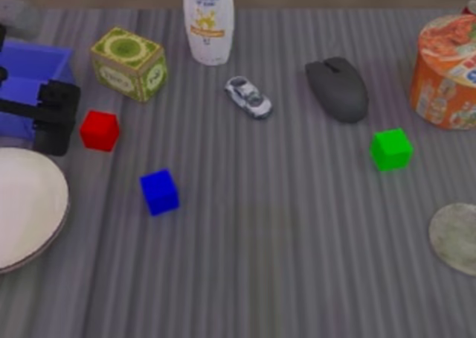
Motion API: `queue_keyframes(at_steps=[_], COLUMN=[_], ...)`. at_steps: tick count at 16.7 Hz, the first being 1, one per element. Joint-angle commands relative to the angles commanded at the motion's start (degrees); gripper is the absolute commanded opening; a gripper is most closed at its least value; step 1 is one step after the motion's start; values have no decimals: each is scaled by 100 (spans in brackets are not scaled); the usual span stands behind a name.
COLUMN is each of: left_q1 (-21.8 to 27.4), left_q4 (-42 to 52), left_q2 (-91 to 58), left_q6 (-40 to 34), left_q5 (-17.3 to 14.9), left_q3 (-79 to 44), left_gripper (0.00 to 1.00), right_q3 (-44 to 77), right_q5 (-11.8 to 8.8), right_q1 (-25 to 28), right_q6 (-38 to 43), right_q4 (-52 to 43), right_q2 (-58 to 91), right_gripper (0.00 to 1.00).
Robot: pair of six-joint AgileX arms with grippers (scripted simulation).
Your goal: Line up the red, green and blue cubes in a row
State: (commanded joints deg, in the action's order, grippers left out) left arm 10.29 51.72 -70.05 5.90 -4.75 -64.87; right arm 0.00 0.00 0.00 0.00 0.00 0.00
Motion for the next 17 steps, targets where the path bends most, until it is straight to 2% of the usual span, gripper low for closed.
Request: queue_keyframes(at_steps=[4, 8, 13, 17], left_q1=[98, 72, -62, -148], left_q4=[1488, 2317, 2554, 2497], left_q2=[-2845, -4906, -6223, -6631], left_q6=[50, 35, -36, -83], left_q5=[27, 146, 348, 446], left_q3=[-2055, -3704, -5210, -5816], left_gripper=[100, 100, 100, 100], right_q3=[0, 0, 0, 0], right_q5=[0, 0, 0, 0], right_q1=[0, 0, 0, 0], right_q6=[0, 0, 0, 0], right_q4=[0, 0, 0, 0], right_q2=[0, 0, 0, 0], right_gripper=[100, 100, 100, 100])
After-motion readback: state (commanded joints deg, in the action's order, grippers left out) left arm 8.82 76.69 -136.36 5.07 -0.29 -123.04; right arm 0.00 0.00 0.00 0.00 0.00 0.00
